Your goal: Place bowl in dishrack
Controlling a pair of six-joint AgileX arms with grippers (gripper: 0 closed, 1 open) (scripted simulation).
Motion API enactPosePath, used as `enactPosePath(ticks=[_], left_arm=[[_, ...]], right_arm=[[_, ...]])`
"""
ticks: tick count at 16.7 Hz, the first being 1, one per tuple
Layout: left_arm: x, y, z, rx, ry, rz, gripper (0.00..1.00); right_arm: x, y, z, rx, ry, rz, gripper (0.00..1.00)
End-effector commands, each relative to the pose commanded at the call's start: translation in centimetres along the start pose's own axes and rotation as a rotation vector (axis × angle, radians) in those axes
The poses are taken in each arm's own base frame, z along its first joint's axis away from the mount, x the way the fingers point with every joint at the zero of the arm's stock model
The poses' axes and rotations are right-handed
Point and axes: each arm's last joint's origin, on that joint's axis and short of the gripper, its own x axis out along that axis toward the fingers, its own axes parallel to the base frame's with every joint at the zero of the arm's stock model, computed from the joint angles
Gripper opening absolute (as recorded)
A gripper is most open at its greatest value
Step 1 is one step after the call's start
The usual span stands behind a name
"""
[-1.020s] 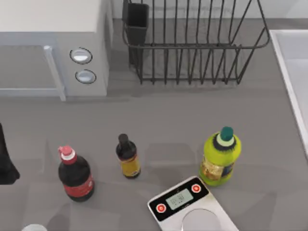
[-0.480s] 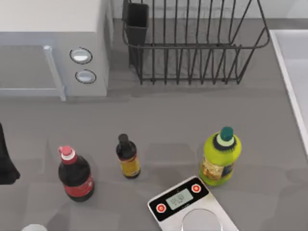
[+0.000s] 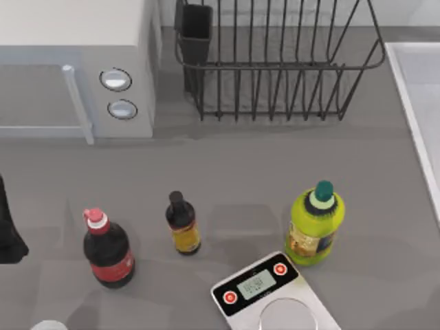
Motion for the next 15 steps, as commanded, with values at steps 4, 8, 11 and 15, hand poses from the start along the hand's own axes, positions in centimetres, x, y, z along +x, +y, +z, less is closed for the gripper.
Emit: enactPosePath(ticks=[4, 8, 11, 15], left_arm=[[0.0, 0.0, 0.0, 0.0, 0.0, 0.0, 1.0], [0.0, 0.0, 0.0, 0.0, 0.0, 0.0, 1.0], [0.0, 0.0, 0.0, 0.0, 0.0, 0.0, 1.0], [0.0, 0.0, 0.0, 0.0, 0.0, 0.0, 1.0]], right_arm=[[0.5, 0.1, 0.1, -0.002, 0.001, 0.0, 1.0], [4.2, -0.2, 0.3, 0.0, -0.001, -0.001, 1.0], [7.8, -0.2, 0.3, -0.001, -0.007, -0.005, 1.0], [10.0, 0.0, 0.0, 0.0, 0.0, 0.0, 1.0]])
